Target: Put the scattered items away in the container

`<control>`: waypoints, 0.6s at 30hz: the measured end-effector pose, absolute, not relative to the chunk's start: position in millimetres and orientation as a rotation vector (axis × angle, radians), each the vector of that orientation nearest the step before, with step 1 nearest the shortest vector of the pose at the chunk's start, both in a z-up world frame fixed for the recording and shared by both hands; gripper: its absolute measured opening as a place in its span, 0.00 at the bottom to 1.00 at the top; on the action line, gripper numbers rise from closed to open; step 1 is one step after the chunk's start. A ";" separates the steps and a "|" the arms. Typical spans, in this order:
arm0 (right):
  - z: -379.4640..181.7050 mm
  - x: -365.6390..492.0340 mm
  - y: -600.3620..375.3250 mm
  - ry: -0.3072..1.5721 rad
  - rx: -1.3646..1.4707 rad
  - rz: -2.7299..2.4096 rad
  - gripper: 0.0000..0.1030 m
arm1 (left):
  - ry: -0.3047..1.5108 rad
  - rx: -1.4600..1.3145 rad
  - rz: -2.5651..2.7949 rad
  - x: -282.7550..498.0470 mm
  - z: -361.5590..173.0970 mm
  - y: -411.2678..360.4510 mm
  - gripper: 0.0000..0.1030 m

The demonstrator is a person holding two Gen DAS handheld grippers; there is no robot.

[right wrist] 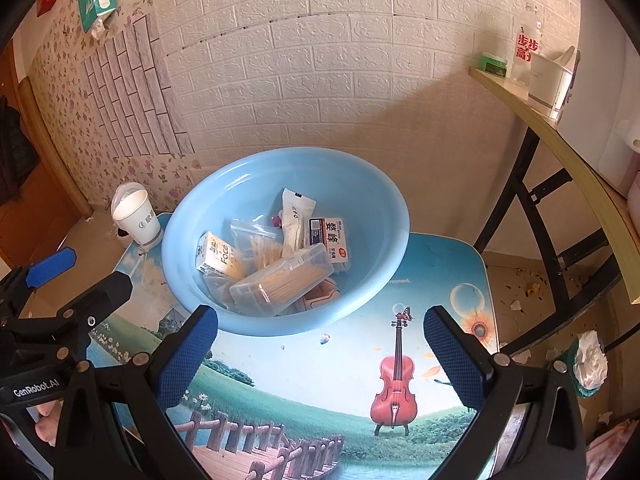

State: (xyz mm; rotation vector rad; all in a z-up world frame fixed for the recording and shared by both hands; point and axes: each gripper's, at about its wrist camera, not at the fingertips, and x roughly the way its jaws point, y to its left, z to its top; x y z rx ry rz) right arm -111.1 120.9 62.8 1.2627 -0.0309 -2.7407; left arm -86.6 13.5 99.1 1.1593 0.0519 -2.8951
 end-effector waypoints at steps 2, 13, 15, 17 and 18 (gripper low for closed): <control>62.8 -111.0 121.1 -0.030 1.261 -2.742 1.00 | 0.031 1.157 -2.911 -86.4 100.2 15.4 1.00; 63.7 -110.0 120.3 -0.041 1.255 -2.747 1.00 | 0.046 1.172 -2.905 -88.1 102.1 13.6 1.00; 63.7 -109.3 119.9 -0.044 1.255 -2.749 1.00 | 0.062 1.181 -2.901 -88.4 101.3 12.4 1.00; 63.3 -109.3 118.6 -0.037 1.256 -2.751 1.00 | 0.078 1.189 -2.900 -88.1 100.6 11.0 1.00; 63.2 -109.3 118.6 -0.039 1.258 -2.749 1.00 | 0.079 1.188 -2.899 -87.9 100.5 10.5 1.00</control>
